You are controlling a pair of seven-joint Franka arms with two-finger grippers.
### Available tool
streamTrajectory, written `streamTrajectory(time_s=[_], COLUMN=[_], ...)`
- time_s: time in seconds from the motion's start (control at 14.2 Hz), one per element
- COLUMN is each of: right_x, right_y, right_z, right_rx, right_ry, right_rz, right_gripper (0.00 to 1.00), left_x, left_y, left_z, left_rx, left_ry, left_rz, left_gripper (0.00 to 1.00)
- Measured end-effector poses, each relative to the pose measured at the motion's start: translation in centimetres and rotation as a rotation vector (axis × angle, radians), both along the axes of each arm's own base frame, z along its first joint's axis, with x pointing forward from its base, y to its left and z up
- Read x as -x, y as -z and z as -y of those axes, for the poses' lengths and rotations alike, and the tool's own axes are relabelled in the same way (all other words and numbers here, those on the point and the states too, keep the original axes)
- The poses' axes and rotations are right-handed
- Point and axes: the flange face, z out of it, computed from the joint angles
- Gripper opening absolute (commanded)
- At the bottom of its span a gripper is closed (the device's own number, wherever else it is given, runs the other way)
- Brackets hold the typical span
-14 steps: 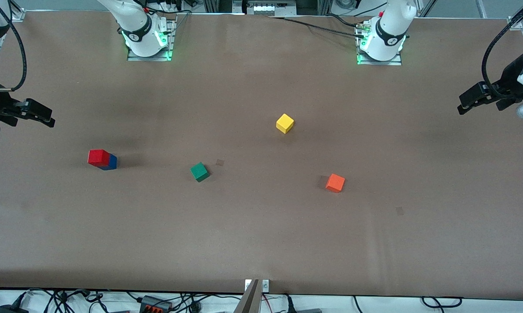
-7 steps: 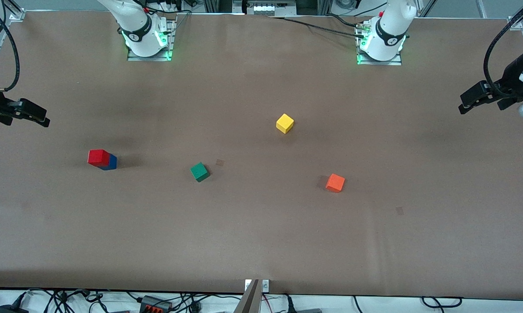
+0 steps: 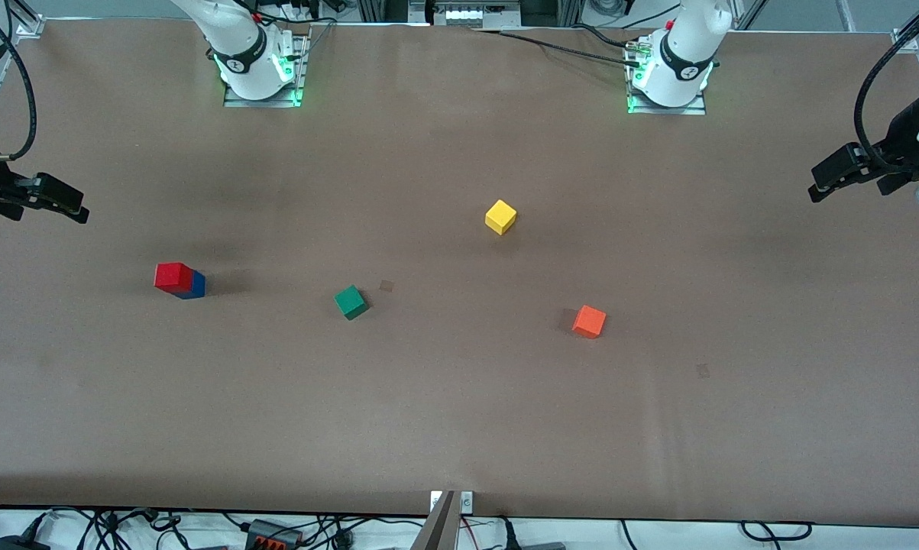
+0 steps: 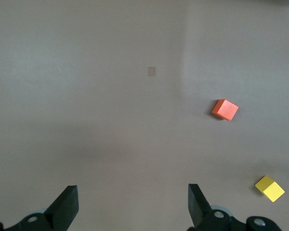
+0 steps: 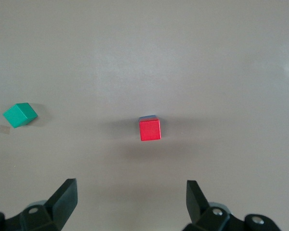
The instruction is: Pass red block to right arm, stack on blue
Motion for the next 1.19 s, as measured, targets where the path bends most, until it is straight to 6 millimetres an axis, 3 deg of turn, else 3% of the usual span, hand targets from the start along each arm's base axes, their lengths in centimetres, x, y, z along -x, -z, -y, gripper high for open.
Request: streamTrajectory(time_s=[1.19], right_x=[-1.1], right_y=[1.4], right_z=[0.0], right_rx=[0.004], right_ry=[-0.002], right_rz=[0.012], right_gripper=[1.0], left_x=[0.2], left_y=[0.1], left_z=[-0.2], left_rx=[0.004], left_ry=[-0.005], left_rz=[-0.022], left_gripper=[1.0])
